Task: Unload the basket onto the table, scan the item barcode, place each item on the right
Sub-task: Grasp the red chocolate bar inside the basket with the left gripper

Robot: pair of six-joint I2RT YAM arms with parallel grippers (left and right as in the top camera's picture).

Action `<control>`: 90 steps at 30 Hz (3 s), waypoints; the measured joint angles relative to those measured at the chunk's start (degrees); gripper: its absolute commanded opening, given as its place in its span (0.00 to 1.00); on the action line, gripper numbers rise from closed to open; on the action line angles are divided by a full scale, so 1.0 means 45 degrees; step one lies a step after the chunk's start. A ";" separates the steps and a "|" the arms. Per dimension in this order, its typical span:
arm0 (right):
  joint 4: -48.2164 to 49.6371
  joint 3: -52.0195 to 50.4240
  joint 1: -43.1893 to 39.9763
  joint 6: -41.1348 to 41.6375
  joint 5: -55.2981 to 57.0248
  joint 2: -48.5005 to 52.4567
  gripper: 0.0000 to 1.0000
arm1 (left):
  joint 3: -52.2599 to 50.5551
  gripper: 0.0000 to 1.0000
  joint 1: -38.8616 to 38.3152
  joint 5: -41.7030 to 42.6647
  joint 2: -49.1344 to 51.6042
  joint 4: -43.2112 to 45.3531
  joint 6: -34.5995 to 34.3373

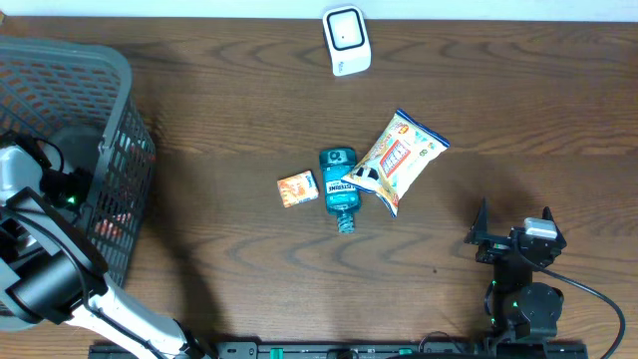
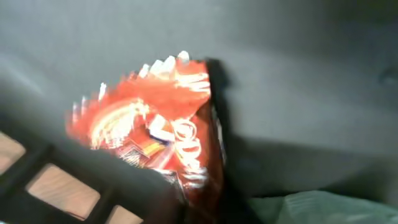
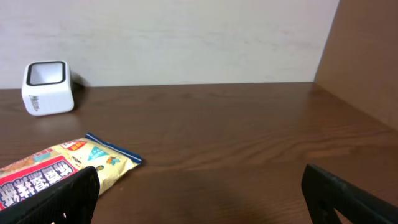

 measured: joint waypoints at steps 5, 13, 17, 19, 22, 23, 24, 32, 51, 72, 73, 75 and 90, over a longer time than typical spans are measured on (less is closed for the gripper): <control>0.0000 0.0000 0.0000 0.0000 -0.0005 0.0000 0.99 | 0.0000 0.07 0.0155 0.0126 -0.0005 -0.0010 0.1025; 0.0000 0.0000 0.0000 0.0005 -0.0005 0.0000 0.99 | -0.0019 0.07 0.1311 0.0442 -0.0578 0.0335 0.2871; 0.0000 0.0000 0.0000 0.0000 -0.0005 0.0000 0.99 | -0.0063 0.07 0.1855 0.0398 -0.2089 0.1209 0.3866; 0.0000 0.0000 0.0000 0.0005 -0.0005 0.0000 0.99 | -0.0068 0.07 0.1991 0.0389 -0.3177 0.1583 0.4284; 0.0000 0.0000 0.0000 0.0005 0.0000 0.0000 0.99 | -0.0068 0.07 0.2025 0.0389 -0.4760 0.2074 0.4779; -0.0005 0.0000 0.0000 0.0005 -0.0010 0.0000 0.99 | -0.0068 0.07 0.2025 0.0389 -0.5236 0.2132 0.4906; -0.0005 0.0000 0.0000 0.0005 -0.0005 0.0000 0.99 | -0.0068 0.07 0.2016 0.0393 -0.5683 0.2171 0.4998; 0.0000 0.0000 0.0000 0.0005 -0.0005 0.0000 0.99 | -0.0068 0.07 0.1991 0.0248 -0.8680 0.2365 0.5319; -0.0005 0.0000 0.0000 0.0000 -0.0005 0.0000 0.99 | -0.0068 0.79 0.1991 0.1690 -1.1288 0.3580 0.5872; 0.0000 0.0000 0.0000 0.0000 0.0000 0.0000 0.99 | -0.0073 0.99 0.1991 -0.1428 -0.5357 -0.1433 0.2705; 0.0000 0.0000 0.0000 0.0000 0.0000 0.0000 0.99 | -0.0073 0.99 0.1991 -0.1433 -0.5003 -0.1530 0.2623; 0.0000 0.0000 0.0000 0.0000 0.0000 0.0000 0.99 | -0.0073 0.99 0.1991 -0.1462 -0.4303 -0.1773 0.2531; 0.0000 0.0000 0.0000 0.0000 -0.0005 0.0000 0.99 | -0.0073 1.00 0.1991 -0.2866 -0.0699 -0.1894 0.2268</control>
